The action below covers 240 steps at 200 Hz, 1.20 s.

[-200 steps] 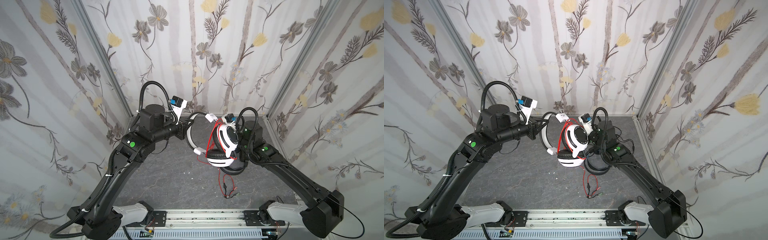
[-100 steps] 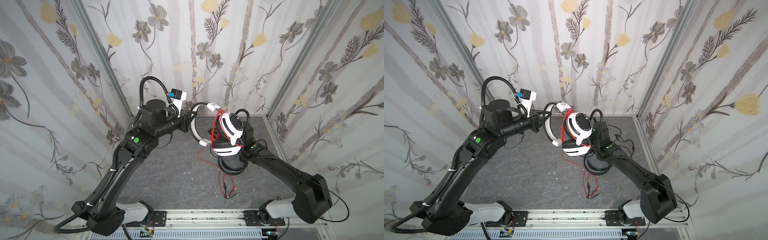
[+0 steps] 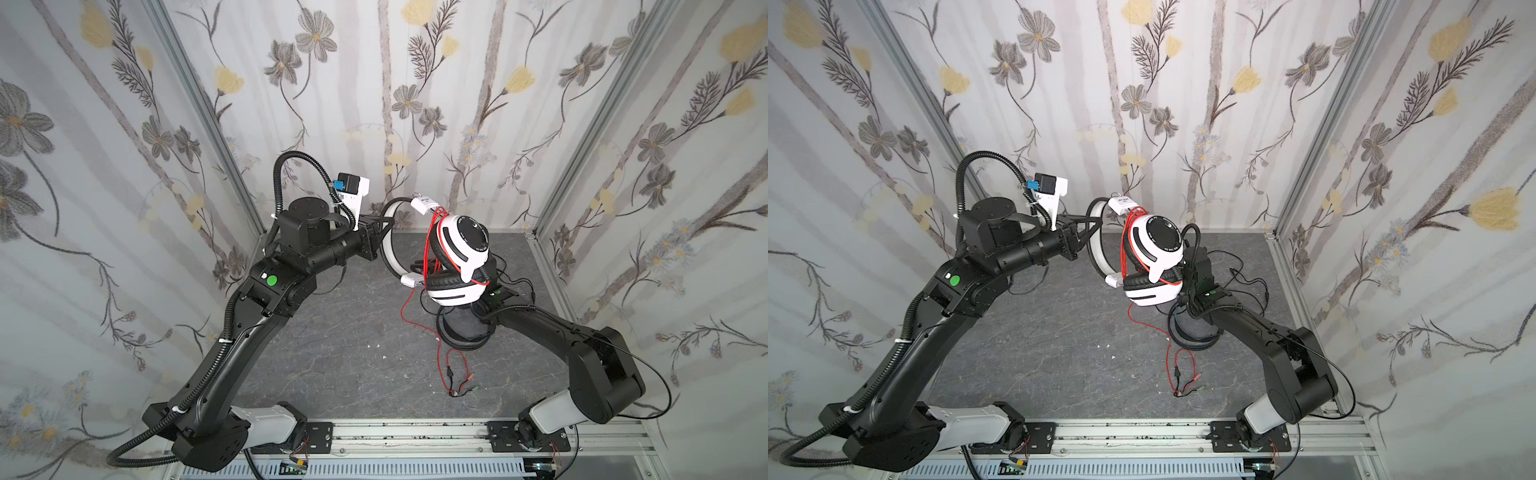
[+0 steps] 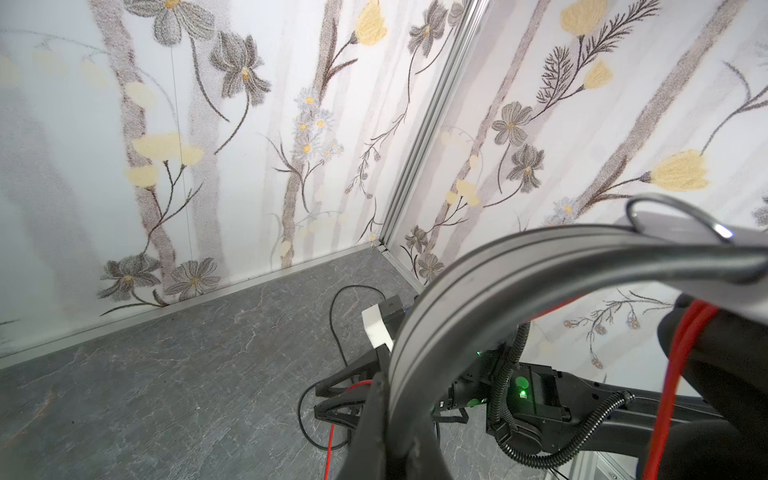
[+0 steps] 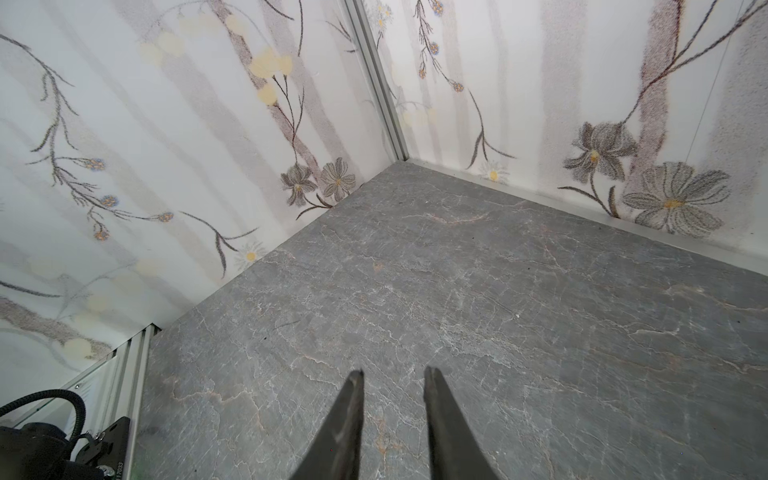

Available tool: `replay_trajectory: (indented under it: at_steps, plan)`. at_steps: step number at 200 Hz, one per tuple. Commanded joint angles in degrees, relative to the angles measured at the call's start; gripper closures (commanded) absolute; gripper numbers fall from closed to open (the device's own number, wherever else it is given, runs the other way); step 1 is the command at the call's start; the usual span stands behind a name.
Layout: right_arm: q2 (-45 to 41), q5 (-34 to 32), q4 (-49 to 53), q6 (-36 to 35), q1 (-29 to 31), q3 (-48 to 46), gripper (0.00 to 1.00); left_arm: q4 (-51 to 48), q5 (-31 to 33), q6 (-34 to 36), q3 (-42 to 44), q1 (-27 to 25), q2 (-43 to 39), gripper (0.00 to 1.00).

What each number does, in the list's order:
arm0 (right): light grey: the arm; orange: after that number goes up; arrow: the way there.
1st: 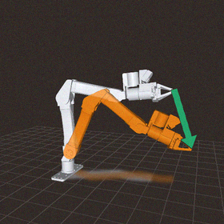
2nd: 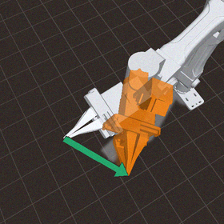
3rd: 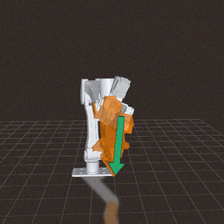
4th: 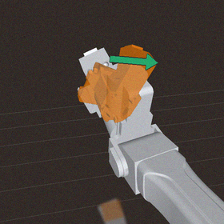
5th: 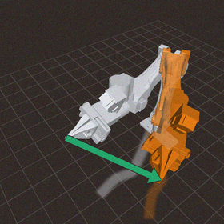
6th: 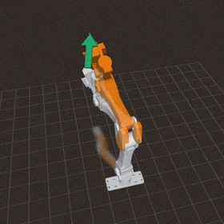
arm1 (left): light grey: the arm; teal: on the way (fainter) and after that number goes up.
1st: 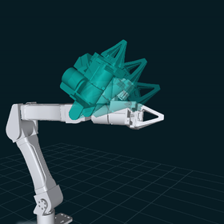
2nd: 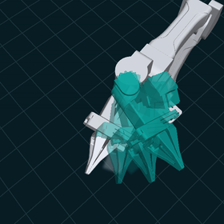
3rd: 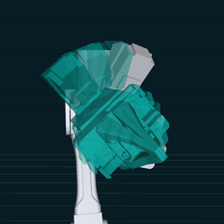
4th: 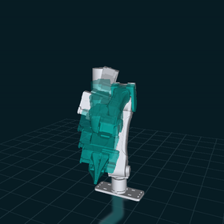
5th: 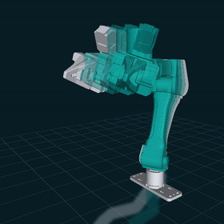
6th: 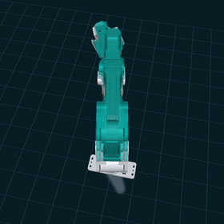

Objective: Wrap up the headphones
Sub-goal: 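Pull the red cable down around the earcups with the right gripper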

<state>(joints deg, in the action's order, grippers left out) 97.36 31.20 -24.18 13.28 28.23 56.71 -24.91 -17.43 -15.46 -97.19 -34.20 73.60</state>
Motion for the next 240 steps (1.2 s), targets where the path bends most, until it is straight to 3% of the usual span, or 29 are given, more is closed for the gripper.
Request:
replay_trajectory:
  at_steps: [1,35,65,127,189,240]
  plan:
    - [1.44,2.44,-4.84,2.34,-0.02,1.1,0.81,6.76,0.9,-3.34,0.16,-0.05,-0.4,1.0]
    - [1.44,2.71,-4.21,2.18,-0.05,0.4,1.0,7.35,2.85,-4.17,0.59,0.18,-0.76,1.0]
    - [-0.24,-0.97,1.37,-1.25,0.5,-0.78,1.0,9.56,7.47,-5.91,1.05,0.42,-0.74,1.0]
    - [-5.49,-12.77,19.76,-13.0,5.17,-2.39,1.0,13.96,22.93,-11.82,0.5,1.08,3.22,1.0]
    - [-14.18,-18.26,24.18,-14.11,10.67,-6.77,1.0,11.63,37.0,-13.5,-1.51,1.42,6.99,1.0]
    - [-17.58,-20.94,27.53,-14.41,12.09,-7.42,1.0,8.12,44.19,-13.38,-4.57,1.56,10.44,1.0]
